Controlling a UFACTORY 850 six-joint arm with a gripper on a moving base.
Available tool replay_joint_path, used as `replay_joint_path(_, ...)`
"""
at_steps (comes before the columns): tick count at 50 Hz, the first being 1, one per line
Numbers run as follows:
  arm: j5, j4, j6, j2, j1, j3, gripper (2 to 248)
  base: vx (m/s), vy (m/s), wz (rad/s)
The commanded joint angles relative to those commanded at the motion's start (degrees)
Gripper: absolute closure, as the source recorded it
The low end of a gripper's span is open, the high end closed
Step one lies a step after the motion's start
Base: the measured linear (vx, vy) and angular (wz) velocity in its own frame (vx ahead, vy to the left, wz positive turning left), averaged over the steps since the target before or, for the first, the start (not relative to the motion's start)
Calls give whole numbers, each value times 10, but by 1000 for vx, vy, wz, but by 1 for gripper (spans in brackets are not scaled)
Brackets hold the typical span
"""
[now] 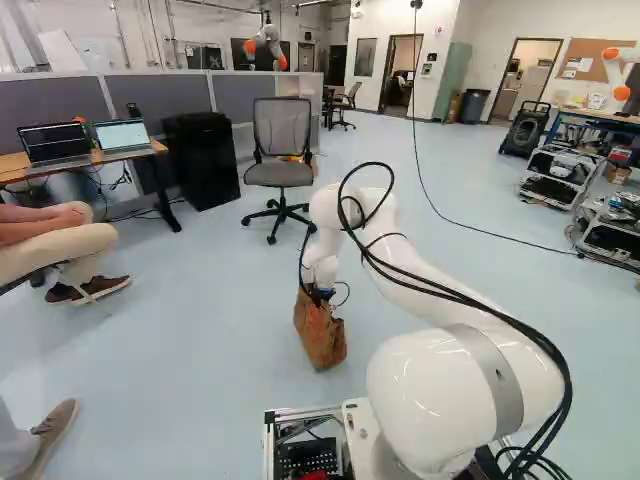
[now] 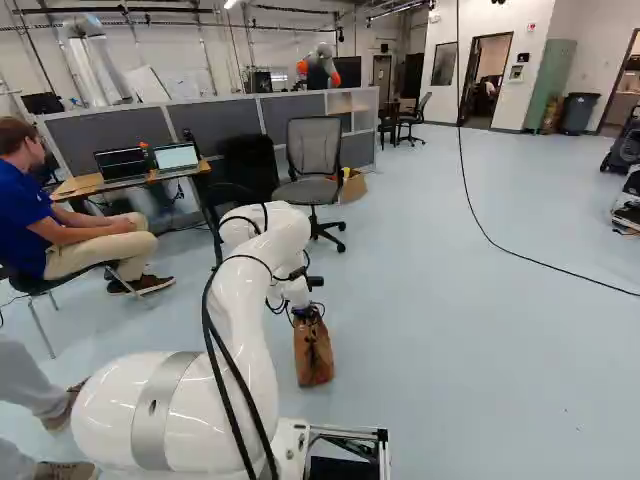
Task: Pick up the grocery bag from the ground
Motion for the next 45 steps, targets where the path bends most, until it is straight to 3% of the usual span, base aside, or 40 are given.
replay_joint_path(21, 0, 0, 0, 4, 0, 4, 231, 0, 0, 0)
replay_joint_path(45, 0, 0, 0, 92, 0, 84, 231, 0, 0, 0)
